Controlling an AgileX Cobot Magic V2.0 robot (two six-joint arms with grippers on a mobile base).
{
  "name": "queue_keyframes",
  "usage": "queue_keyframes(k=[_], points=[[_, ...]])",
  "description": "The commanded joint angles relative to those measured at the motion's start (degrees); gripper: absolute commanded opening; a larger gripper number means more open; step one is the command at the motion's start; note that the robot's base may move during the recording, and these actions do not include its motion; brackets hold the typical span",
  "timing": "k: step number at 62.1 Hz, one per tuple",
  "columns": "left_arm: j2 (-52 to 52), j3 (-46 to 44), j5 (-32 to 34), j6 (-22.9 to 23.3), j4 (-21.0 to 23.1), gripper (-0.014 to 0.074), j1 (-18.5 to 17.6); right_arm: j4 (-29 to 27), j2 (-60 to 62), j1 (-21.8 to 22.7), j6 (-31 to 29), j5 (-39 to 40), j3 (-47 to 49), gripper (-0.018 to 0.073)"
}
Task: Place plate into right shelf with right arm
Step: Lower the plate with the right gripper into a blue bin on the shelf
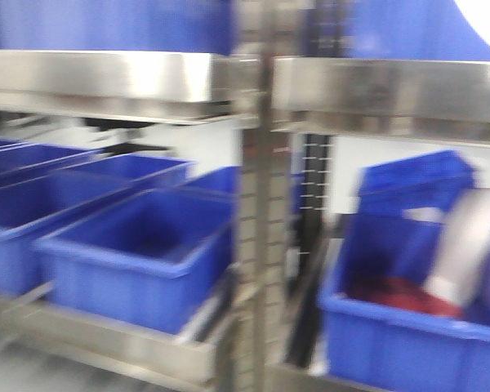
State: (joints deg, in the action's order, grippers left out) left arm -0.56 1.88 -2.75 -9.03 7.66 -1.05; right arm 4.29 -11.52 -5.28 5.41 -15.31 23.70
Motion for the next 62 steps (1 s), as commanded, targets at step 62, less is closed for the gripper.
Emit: queue_keyframes(k=[62], points=[[-0.59,0.59,5.16,0.40,0.47,-0.0128,-0.11,0.47,-0.73,0.44,-0.38,5.86,1.69,0.0050]])
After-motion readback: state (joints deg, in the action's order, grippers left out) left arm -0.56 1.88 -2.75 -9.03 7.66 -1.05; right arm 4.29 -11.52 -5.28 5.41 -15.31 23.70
